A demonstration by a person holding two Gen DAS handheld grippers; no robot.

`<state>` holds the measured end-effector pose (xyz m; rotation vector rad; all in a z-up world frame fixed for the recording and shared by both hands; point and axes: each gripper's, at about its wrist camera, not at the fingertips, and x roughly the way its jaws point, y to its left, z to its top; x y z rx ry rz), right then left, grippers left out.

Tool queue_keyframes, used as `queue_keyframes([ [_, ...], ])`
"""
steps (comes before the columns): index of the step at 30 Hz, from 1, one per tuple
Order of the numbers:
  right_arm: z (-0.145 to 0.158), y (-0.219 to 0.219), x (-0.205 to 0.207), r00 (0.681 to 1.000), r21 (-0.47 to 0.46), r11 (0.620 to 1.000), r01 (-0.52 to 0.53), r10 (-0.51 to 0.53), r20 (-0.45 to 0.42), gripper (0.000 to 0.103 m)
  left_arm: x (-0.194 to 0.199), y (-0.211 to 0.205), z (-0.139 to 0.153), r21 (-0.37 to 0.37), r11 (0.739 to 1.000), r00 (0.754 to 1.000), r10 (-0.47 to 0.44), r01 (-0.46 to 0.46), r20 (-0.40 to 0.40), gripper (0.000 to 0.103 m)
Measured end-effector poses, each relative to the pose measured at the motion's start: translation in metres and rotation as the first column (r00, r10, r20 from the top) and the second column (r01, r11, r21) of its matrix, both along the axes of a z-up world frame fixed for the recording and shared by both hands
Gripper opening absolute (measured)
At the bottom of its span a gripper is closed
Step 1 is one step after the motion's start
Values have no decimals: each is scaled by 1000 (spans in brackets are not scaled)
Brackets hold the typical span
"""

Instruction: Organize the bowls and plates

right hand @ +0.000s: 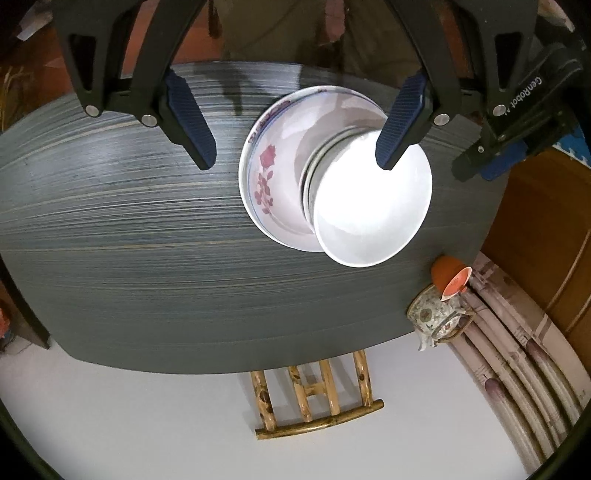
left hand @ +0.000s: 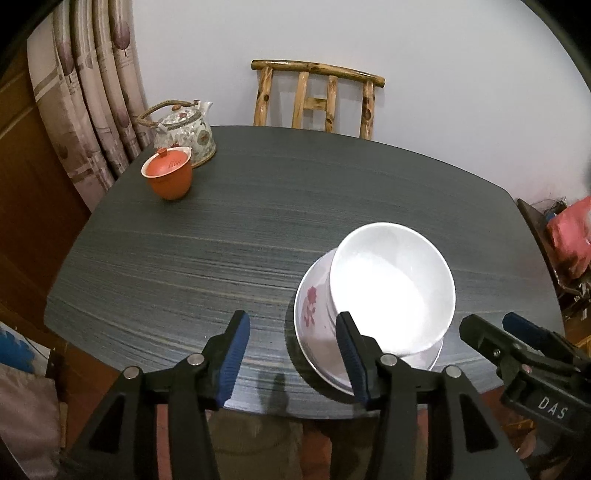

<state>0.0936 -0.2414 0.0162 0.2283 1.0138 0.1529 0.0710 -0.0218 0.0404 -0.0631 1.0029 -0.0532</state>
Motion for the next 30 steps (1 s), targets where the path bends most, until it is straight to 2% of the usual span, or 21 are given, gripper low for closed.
queue_keyframes([
  [11,-5,7,-23,999,-46,999,-17,19,26,87,-18,-4,-10,21,1000,1000,-14,14,-2,50],
  [15,-4,12,-28,999,-68,998,-19,22,43,92,-22,-4,-13,22,1000,1000,-20,20,-7,50],
  [30,-9,14,-46,996,-83,996,-16,23,87,97,-27,-1,-22,38,999,1000,-6,7,-26,50],
])
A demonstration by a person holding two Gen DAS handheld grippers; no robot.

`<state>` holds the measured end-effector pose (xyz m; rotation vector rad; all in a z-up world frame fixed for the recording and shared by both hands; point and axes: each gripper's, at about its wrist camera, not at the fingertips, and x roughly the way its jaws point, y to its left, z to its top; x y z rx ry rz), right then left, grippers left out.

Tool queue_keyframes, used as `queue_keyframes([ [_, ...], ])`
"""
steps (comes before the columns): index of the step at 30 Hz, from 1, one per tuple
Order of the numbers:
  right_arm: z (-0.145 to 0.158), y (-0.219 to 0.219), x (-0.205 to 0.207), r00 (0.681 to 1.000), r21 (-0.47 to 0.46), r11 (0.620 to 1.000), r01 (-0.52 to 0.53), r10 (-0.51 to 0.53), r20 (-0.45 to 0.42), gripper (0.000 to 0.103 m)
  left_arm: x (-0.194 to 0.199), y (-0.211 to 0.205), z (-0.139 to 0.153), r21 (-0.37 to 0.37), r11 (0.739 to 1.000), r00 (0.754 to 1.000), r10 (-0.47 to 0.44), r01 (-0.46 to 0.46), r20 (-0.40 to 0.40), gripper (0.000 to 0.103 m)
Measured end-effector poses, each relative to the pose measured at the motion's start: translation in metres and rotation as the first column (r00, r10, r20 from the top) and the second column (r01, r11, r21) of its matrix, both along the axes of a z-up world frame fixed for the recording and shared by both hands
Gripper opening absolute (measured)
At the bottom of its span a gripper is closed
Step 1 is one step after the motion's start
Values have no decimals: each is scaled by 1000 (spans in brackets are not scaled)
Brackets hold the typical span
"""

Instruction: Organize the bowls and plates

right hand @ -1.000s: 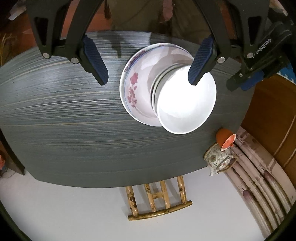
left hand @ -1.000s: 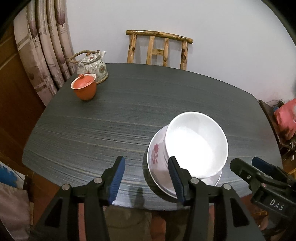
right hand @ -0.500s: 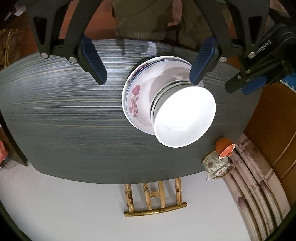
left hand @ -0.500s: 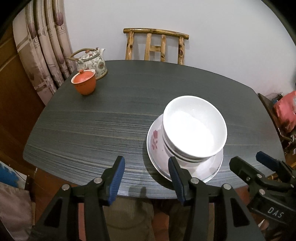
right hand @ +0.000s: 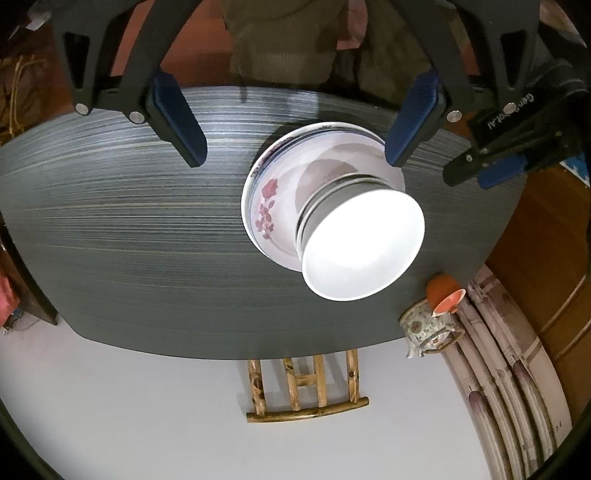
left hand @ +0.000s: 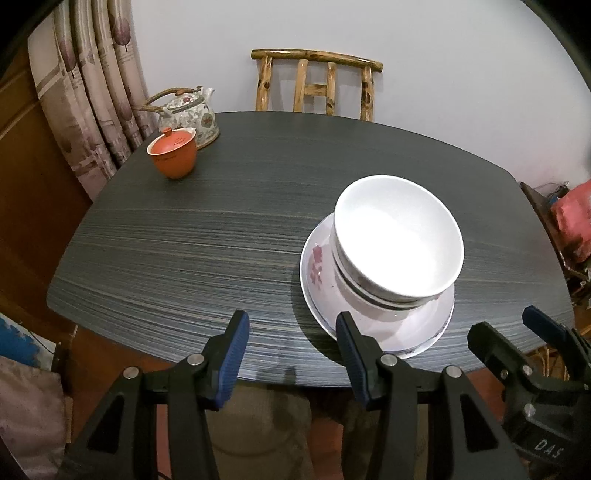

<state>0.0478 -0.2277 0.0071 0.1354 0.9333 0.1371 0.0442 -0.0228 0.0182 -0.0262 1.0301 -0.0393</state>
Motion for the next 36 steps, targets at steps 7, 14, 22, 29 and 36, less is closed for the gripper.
queue_keyframes([
  [7,-8,0,0,1000,-20,1000,6,-6,-13,98,1,1,-7,17,1000,1000,6,-5,-13,50],
  [14,-7,4,-3,1000,-78,997,7,-6,21,100,1,1,-8,54,999,1000,5,-5,2,50],
  [22,-10,7,-1,1000,-79,997,-6,6,6,100,0,-1,-10,58,998,1000,-6,7,-7,50],
  [29,-10,9,1,1000,-85,996,-7,8,10,100,2,-1,-11,59,998,1000,-10,10,-12,50],
  [36,-10,15,1,1000,-88,996,-16,17,6,100,4,0,-12,64,998,1000,-13,14,-12,50],
])
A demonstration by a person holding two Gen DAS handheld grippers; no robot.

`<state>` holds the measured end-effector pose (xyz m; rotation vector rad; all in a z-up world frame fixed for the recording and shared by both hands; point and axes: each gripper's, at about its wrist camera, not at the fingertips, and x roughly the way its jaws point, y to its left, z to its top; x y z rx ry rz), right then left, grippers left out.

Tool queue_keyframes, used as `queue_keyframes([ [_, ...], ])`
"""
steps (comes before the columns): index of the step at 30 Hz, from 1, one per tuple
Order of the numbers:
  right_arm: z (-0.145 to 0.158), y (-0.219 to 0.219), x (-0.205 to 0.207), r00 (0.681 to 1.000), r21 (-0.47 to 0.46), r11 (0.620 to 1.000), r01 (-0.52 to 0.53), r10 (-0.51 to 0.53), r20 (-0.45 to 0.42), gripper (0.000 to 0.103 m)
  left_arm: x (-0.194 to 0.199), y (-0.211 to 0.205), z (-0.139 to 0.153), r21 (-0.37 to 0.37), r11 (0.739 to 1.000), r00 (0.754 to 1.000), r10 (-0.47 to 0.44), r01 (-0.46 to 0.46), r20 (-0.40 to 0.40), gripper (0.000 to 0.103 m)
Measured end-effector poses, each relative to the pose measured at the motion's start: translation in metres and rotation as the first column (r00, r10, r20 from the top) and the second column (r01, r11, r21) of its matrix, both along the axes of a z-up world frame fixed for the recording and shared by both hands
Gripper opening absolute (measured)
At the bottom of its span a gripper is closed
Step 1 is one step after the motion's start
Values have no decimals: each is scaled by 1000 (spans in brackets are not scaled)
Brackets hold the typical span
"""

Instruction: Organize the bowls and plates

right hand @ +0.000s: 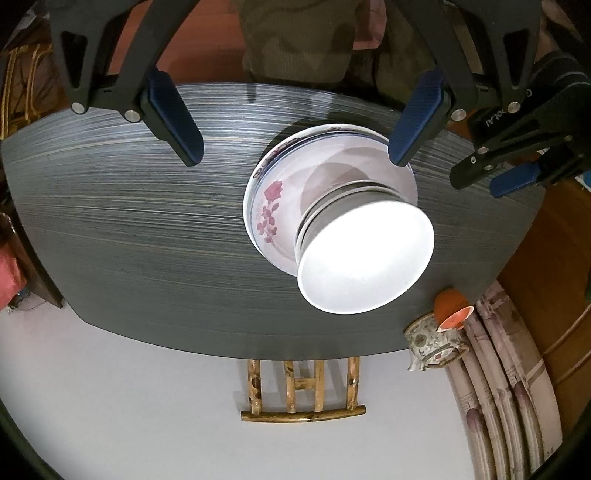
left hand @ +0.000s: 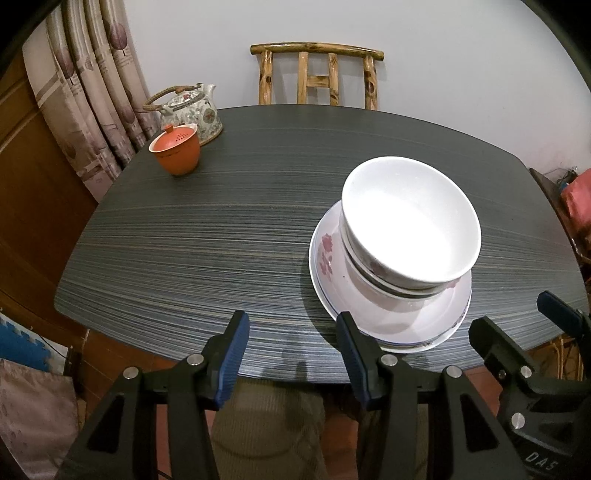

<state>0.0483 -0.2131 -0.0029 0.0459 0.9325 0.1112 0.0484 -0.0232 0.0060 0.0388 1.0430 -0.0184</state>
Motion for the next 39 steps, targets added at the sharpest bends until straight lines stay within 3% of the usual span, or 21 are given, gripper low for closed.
queue_keyframes([
  [39,-4,1,4,1000,-4,1000,-8,8,-18,100,5,5,-1,9,1000,1000,-4,4,-8,50],
])
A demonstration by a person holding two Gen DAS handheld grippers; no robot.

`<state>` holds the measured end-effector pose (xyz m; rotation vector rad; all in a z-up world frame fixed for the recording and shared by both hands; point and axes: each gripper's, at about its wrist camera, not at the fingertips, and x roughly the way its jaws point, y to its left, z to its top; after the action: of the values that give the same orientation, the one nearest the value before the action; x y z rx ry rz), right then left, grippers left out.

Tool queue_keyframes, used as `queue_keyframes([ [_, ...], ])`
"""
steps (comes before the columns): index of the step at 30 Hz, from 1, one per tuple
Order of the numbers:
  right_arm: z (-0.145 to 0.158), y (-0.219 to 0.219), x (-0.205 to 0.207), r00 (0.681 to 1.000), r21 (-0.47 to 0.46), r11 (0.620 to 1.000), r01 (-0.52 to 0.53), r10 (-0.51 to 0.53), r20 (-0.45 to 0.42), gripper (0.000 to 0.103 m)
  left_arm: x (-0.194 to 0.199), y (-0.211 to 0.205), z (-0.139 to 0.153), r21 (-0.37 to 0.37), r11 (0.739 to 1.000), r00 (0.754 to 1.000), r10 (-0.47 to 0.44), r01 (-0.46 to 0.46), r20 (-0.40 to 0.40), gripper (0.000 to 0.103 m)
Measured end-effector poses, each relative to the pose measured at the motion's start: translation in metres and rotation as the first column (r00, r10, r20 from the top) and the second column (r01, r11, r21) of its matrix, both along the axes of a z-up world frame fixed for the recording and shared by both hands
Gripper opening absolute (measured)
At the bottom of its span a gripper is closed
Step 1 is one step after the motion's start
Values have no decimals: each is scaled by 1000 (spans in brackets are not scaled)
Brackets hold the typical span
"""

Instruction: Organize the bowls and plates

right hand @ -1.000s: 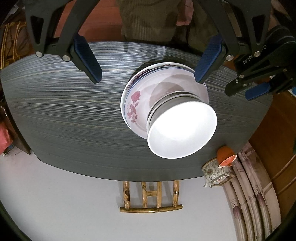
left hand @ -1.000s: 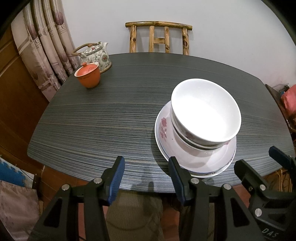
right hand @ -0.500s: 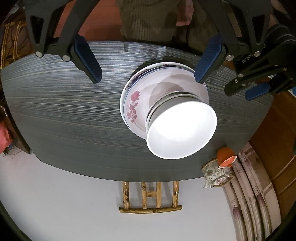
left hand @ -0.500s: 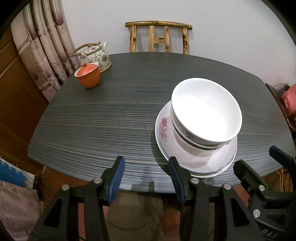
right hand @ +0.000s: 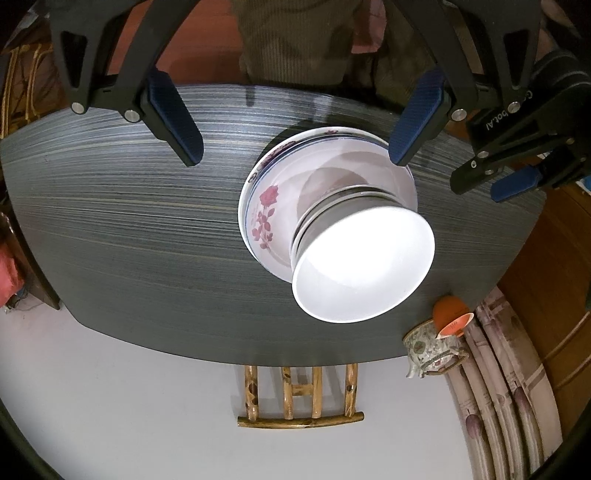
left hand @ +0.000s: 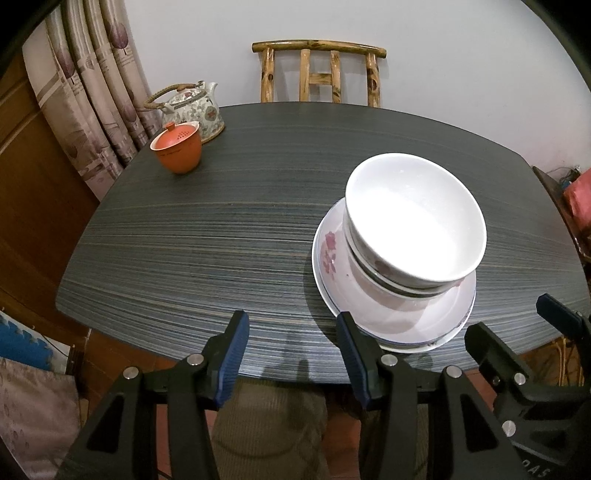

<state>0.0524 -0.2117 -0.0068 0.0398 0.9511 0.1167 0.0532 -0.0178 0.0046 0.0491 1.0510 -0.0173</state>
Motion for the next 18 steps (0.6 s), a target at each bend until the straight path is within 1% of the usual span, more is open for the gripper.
queue_keyframes([
  [18,-2,1,-3,1000,-1,1000,-1,1,-10,100,2,1,-3,19,1000,1000,-9,9,4,50],
])
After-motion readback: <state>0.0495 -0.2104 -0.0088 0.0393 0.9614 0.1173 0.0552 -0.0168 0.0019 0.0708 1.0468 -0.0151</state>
